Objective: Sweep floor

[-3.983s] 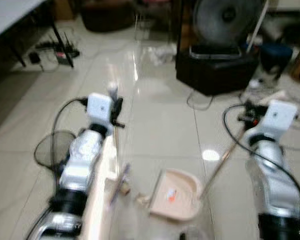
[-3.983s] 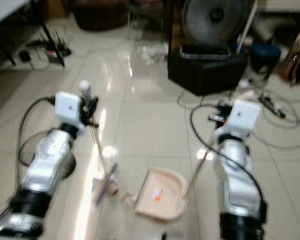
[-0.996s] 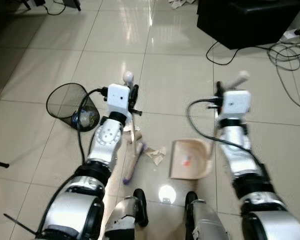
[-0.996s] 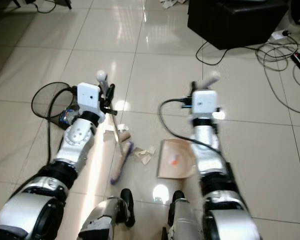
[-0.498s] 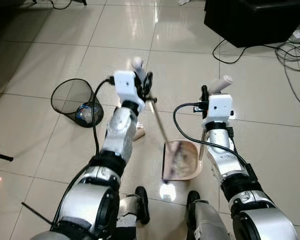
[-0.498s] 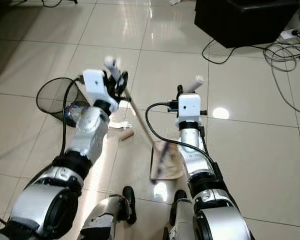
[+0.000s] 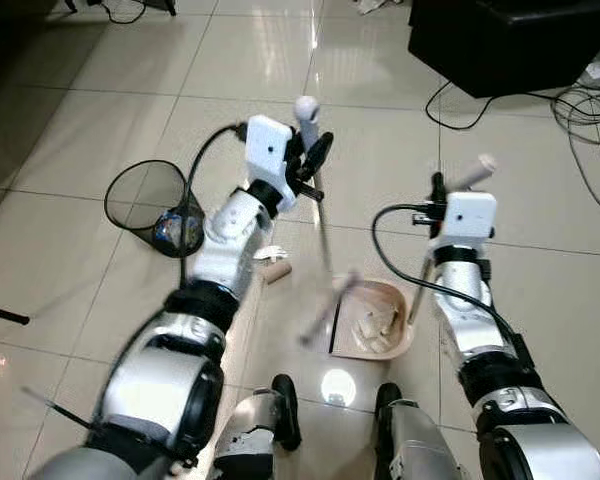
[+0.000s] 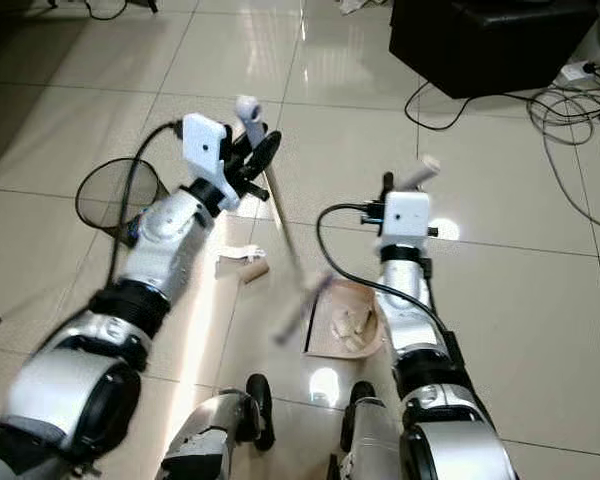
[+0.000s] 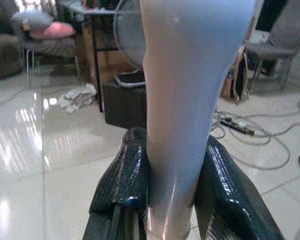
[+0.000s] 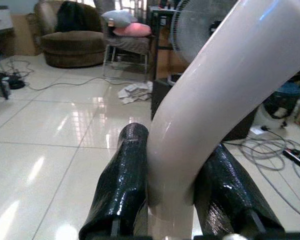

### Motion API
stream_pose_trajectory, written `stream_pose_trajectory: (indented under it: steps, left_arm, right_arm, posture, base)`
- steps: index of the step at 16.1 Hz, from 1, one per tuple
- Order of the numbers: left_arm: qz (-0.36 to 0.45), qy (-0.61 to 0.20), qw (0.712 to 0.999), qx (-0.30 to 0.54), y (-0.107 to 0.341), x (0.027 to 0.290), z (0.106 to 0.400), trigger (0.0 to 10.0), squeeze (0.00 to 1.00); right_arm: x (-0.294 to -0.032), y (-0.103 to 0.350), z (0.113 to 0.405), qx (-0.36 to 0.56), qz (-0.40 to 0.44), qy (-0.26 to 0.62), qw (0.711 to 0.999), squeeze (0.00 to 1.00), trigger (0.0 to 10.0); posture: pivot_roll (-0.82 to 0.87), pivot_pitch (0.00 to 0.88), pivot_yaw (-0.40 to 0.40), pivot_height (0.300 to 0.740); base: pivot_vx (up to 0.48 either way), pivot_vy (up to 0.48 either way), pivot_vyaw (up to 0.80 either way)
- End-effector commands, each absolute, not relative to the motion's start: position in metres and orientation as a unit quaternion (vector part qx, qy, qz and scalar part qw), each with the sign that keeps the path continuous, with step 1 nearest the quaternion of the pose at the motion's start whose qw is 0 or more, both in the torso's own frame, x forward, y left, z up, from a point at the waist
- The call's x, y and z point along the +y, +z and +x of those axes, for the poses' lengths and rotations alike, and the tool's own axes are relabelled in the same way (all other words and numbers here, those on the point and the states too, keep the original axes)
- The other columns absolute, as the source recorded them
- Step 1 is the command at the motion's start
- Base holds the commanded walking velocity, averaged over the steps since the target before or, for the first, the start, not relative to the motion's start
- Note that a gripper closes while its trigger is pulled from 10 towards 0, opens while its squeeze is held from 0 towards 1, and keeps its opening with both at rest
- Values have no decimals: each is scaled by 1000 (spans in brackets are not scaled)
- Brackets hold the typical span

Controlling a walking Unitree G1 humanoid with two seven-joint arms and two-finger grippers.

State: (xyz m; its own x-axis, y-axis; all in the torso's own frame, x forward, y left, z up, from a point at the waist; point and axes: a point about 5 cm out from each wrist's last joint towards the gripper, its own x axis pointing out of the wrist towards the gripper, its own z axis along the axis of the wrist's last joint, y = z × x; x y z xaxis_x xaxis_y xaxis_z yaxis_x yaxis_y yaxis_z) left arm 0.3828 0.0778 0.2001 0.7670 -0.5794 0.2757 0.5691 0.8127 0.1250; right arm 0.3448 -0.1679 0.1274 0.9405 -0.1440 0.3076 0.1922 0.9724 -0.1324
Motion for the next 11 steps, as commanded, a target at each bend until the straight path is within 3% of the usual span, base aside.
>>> stream_pose_trajectory:
  steps: [1, 4, 6, 9, 11]
  left_arm:
    - [40, -319, 930, -179, 212, 80, 384, 10000, 0]
    - [76, -310, 928, -192, 229, 96, 391, 10000, 0]
    - [93, -276, 942, -168, 218, 124, 391, 10000, 0]
    - [58, -168, 977, -116, 183, 175, 380, 10000, 0]
    - [44, -137, 984, -105, 172, 192, 368, 10000, 0]
  right_arm:
    - [-172, 127, 341, -155, -77, -92, 981, 0, 10000]
    - [-182, 133, 338, -171, -58, -109, 978, 0, 10000]
    - [-188, 149, 333, -197, -39, -114, 973, 0, 10000]
    - [-193, 188, 329, -207, 11, -110, 972, 0, 10000]
    - [-194, 213, 327, -216, 27, -103, 971, 0, 10000]
  posture:
    - [68, 219, 154, 740]
    - [59, 195, 155, 740]
    - [36, 162, 156, 740]
    - [14, 144, 133, 740]
    - [3, 142, 117, 740]
  base:
    - [0, 0, 0]
    - [0, 0, 0]
    - [0, 0, 0]
    - [0, 0, 0]
    - [0, 0, 0]
